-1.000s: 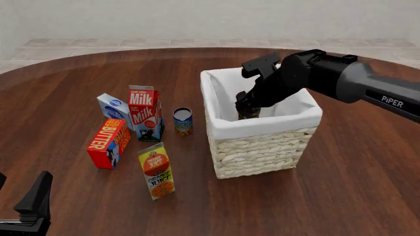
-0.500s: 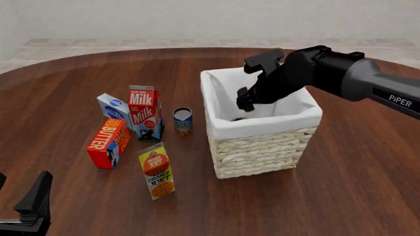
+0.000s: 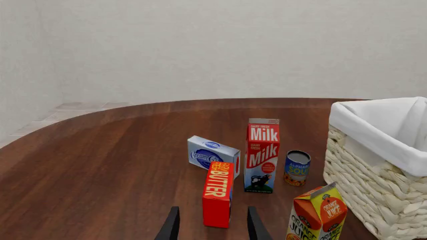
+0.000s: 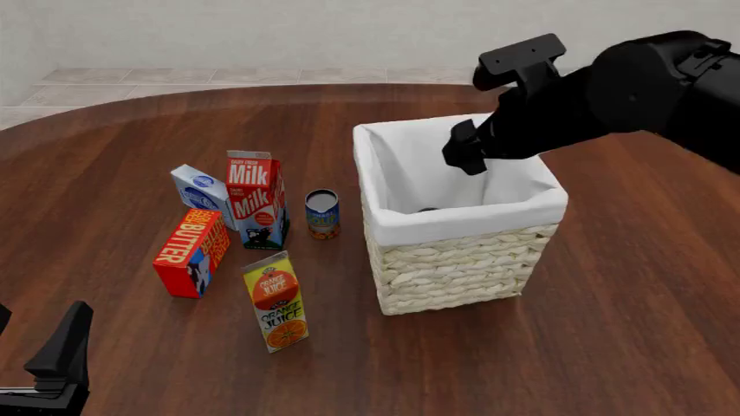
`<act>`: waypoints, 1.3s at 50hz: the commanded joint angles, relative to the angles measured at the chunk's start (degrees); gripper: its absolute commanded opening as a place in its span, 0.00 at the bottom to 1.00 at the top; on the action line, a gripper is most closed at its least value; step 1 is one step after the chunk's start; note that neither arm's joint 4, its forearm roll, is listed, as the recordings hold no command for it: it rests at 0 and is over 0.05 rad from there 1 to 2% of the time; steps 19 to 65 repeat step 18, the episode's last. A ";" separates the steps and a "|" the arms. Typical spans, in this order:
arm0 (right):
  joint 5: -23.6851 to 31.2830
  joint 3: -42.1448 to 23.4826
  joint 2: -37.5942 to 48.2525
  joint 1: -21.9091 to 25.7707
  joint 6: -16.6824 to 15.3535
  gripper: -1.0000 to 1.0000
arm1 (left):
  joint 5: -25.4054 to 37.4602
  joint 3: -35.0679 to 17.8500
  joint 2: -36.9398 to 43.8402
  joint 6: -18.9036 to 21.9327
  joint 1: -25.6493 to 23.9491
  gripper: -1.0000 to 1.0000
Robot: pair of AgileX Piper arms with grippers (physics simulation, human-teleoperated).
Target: Pick up the tomato sauce, and put it in the basket.
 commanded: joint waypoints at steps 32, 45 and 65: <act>-6.64 19.16 -32.47 1.60 4.29 1.00 | 0.02 0.00 0.00 -0.01 -0.01 1.00; -6.64 19.16 -32.47 1.60 4.29 1.00 | 0.02 0.00 0.00 -0.01 -0.01 1.00; -6.64 19.16 -32.47 1.60 4.29 1.00 | 0.02 0.00 0.00 -0.01 -0.01 1.00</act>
